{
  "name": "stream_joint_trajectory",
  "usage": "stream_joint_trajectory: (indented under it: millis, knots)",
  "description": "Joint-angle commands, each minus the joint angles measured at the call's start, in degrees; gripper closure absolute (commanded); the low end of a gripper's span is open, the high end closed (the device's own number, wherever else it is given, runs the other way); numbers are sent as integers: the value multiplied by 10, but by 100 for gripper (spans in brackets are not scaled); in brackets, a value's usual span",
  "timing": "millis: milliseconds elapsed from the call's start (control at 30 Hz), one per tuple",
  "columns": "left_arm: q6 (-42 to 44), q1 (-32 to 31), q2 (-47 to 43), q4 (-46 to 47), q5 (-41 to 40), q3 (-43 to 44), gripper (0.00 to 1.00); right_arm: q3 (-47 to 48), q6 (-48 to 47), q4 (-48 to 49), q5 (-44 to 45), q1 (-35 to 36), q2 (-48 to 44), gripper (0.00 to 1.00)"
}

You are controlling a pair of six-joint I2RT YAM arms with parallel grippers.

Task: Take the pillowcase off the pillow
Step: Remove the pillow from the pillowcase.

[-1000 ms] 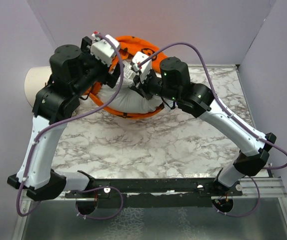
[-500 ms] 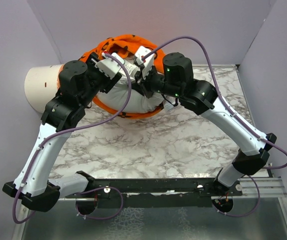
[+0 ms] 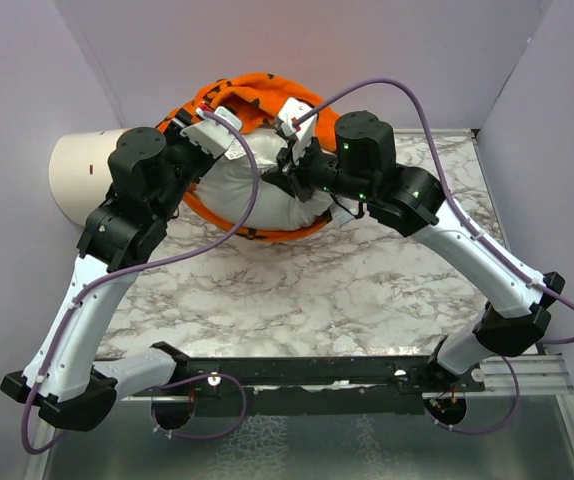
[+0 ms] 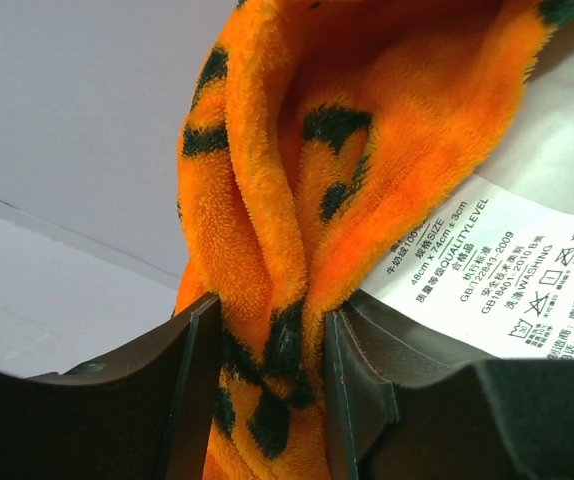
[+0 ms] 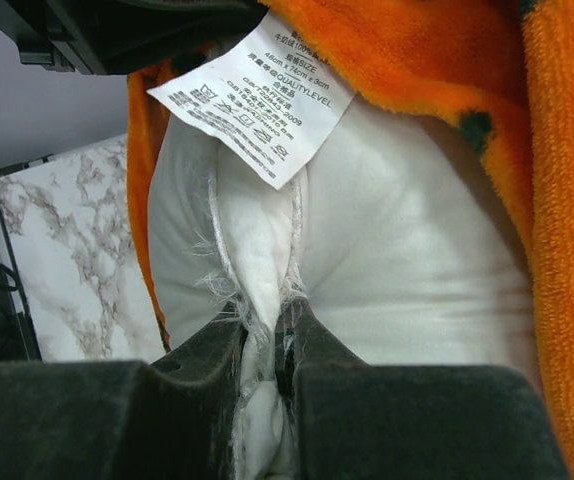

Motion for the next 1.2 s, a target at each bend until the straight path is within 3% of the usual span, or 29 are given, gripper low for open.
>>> stream_joint_trajectory:
  millis: [0,133,233,333,600,867,1000,1167]
  knots:
    - [55,2,-24,60,-71,-45,60,14,21,41,9,-2,-50,99]
    - [96,2,-20,149,-140,-64,71,15,15,33,22,-3,-66,99]
    - [152,3,-13,266,-185,-72,71,0,14,38,28,-6,-88,99]
    - [155,13,13,294,-190,-25,74,-27,20,49,35,-9,-121,99]
    - [78,35,80,202,-159,95,77,-123,30,103,99,-13,-236,99]
    - [-45,100,134,82,-88,199,79,-85,-3,105,234,-13,-256,99]
    - [-101,171,143,42,-28,193,80,-96,-20,108,310,-13,-247,99]
    - [-155,244,128,27,44,130,80,-135,-28,119,341,-26,-239,99]
